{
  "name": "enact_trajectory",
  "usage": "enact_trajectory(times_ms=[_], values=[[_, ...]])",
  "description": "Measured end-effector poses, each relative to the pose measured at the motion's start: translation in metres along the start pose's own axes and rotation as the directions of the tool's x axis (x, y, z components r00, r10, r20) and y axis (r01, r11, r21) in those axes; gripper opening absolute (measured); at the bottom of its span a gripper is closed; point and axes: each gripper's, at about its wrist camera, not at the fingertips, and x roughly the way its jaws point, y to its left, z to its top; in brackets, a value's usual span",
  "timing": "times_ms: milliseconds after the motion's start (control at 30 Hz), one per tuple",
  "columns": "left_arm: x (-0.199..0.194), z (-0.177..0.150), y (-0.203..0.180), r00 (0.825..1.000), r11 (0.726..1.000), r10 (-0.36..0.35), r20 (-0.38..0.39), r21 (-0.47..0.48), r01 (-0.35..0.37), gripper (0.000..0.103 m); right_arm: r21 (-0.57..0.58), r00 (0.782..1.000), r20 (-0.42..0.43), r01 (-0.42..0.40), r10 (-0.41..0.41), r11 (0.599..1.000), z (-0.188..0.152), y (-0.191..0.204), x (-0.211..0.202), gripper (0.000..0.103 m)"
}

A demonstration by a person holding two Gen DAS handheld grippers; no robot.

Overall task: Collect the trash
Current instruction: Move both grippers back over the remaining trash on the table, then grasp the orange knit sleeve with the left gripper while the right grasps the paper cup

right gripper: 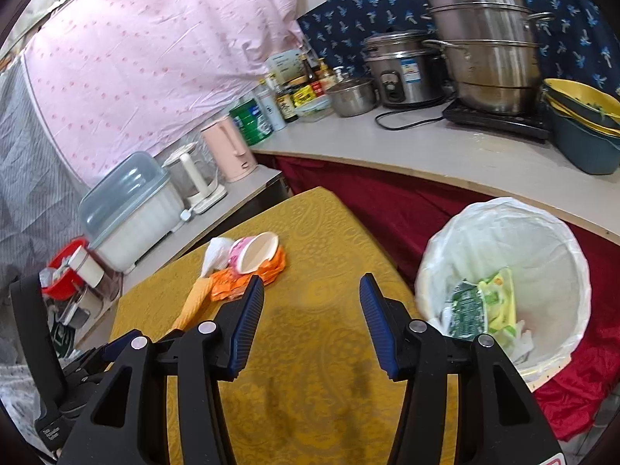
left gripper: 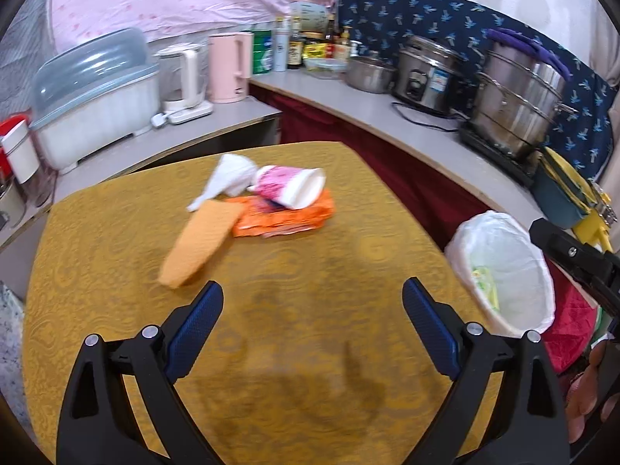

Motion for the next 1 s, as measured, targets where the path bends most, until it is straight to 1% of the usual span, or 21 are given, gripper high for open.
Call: enact_trajectory(times_ms=[200,333,467,767,1000], values=[[0.004,-0.007,0.044,0.999,0.998,0.051,-0.018,-0.023,-0.051,0.089,-0.040,0.999,-0.037,-0.033,0.032,0.999,-0.006,0.032,0.022,0.050],[0.010,-0.009,0.071,0.996,0.995,0.085,-0.028,-0.041,-0.087,0.089,-0.065,0.997,-0.066,-0.054,0.050,0.996,-0.008,0.053,0.044,0.050],[0.020,-0.009,0.092,0.994,0.993,0.102,-0.042,-0.056,-0.104,0.089,-0.078,0.993,-0.098,-0.076,0.068,0.994,-0.009,0.069,0.068,0.050],[0.058,-0.002,0.115,0.990,0.992,0.112,-0.080,-0.054,-0.117,0.089,-0.078,0.983,-0.159,-0.106,0.093,0.991,-0.007,0.088,0.135,0.050],[0.091,0.007,0.119,0.991,0.995,0.091,-0.096,-0.040,-0.095,0.089,-0.085,0.977,-0.187,-0.117,0.099,0.989,0.004,0.095,0.185,0.049]])
